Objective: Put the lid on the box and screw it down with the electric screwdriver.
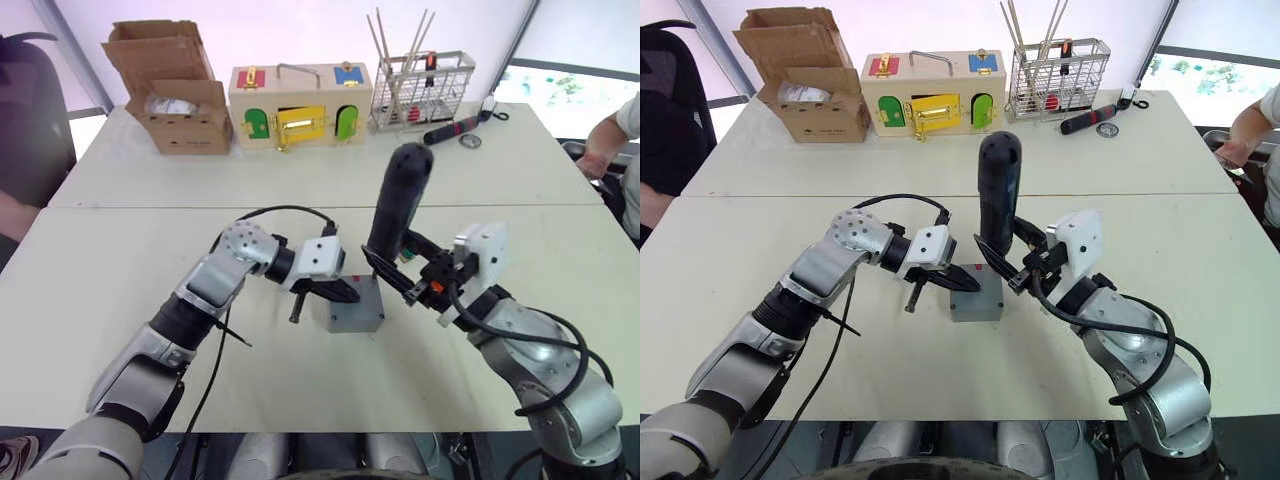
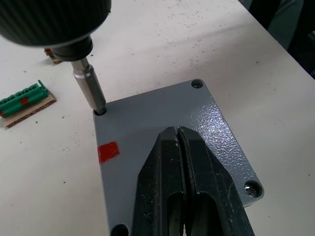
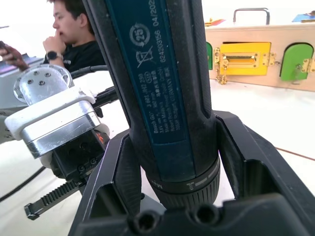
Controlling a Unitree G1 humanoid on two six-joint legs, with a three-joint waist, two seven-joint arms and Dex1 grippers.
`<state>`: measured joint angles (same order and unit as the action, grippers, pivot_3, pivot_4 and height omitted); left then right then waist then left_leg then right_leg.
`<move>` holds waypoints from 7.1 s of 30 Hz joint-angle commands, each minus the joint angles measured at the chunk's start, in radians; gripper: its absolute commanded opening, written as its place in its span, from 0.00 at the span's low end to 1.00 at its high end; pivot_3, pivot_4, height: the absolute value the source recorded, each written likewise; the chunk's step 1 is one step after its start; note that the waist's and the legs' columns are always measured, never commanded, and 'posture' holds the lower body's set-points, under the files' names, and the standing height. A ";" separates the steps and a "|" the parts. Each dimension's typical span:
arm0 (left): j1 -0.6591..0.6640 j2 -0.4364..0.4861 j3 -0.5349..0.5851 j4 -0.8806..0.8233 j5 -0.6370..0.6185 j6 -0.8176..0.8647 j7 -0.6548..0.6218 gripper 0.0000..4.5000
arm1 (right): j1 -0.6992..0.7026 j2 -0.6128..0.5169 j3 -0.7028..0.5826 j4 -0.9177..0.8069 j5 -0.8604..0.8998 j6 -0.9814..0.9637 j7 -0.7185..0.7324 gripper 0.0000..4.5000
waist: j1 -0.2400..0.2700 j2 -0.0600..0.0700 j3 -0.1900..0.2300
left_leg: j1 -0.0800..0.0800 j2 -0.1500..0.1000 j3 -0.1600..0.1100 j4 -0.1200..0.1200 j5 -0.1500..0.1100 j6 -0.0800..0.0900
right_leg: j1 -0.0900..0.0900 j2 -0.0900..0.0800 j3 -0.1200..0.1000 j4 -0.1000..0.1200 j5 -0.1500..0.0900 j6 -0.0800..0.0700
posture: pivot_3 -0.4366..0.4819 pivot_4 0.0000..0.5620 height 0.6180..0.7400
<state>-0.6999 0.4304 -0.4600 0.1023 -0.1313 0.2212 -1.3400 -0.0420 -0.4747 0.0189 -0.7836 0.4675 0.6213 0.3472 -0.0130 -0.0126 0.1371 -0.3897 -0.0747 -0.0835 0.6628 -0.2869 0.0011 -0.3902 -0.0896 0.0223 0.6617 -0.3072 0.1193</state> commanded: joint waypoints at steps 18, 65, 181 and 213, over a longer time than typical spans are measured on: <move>0.025 0.009 -0.042 0.004 0.055 0.003 0.015 0.00 | 0.108 0.030 0.088 0.171 -0.050 0.043 0.010 0.42 | 0.003 -0.006 -0.022 | 0.022 0.001 -0.003 -0.011 -0.002 0.003 | 0.022 0.000 0.000 -0.018 -0.001 0.000 | 0.48 0.27 1.00; -0.005 -0.028 0.074 0.045 -0.034 0.045 0.042 0.00 | -0.224 -0.107 -0.281 -0.060 0.367 0.249 0.007 0.42 | 0.023 0.009 0.000 | 0.004 -0.001 -0.004 -0.015 -0.002 0.003 | 0.013 -0.006 -0.002 -0.029 0.000 0.000 | 0.48 0.27 1.00; 0.204 0.144 0.101 -0.144 -0.061 0.189 0.107 0.00 | -0.023 -0.408 0.044 0.120 0.127 0.237 0.320 0.99 | 0.026 0.007 0.026 | -0.018 -0.002 0.000 0.005 0.004 -0.007 | -0.011 -0.005 -0.003 -0.008 0.004 0.001 | 0.48 0.27 1.00; 0.084 0.109 0.366 -0.247 -0.301 0.405 0.252 0.00 | -0.176 -0.282 -0.197 0.351 0.057 0.106 0.219 0.99 | 0.024 0.007 0.025 | -0.018 -0.001 0.000 0.005 0.005 -0.008 | -0.012 -0.005 -0.002 -0.006 0.004 0.001 | 0.48 0.27 1.00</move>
<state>-0.6098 0.5361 -0.1393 -0.0929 -0.3819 0.5807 -1.1080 -0.2024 -0.7773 -0.2017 -0.4689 0.5974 0.8174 0.5990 0.0106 -0.0056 0.1623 -0.4075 -0.0765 -0.0830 0.6675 -0.2822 -0.0065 -0.4030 -0.0942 0.0201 0.6561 -0.3034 0.1205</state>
